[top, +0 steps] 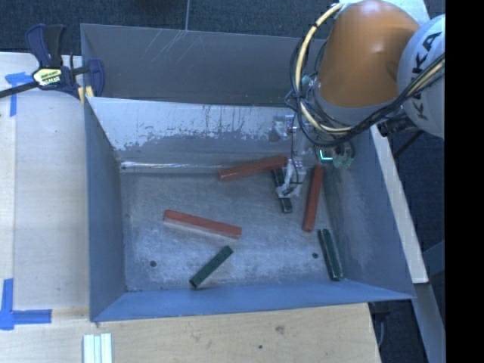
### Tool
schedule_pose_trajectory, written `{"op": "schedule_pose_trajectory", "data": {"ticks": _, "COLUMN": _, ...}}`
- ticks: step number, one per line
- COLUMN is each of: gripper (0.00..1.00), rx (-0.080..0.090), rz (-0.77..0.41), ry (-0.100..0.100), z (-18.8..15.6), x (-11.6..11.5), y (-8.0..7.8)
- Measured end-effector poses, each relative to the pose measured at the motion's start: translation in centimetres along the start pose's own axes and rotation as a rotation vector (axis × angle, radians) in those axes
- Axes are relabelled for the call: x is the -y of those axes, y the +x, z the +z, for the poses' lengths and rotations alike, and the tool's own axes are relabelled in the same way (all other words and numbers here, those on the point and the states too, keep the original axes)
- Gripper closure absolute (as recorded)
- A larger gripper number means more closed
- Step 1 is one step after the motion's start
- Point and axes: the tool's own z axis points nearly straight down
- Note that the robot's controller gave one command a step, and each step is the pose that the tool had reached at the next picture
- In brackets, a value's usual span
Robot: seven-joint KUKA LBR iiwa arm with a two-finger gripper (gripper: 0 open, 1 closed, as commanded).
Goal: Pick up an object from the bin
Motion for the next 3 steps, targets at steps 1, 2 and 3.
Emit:
{"op": "schedule_pose_trajectory", "data": {"ticks": 1, "gripper": 0.00, "rx": 0.003, "rz": -0.207, "ry": -0.001, "z": 16.5, "x": -2.7, "y": 0.6}}
{"op": "schedule_pose_trajectory", "data": {"ticks": 2, "gripper": 0.00, "rx": 0.001, "rz": -0.190, "ry": -0.003, "z": 16.3, "x": -8.9, "y": 7.7}}
{"op": "schedule_pose_trajectory", "data": {"ticks": 3, "gripper": 0.00, "rx": 0.003, "rz": -0.078, "ry": -0.003, "z": 15.0, "x": -15.7, "y": 10.8}}
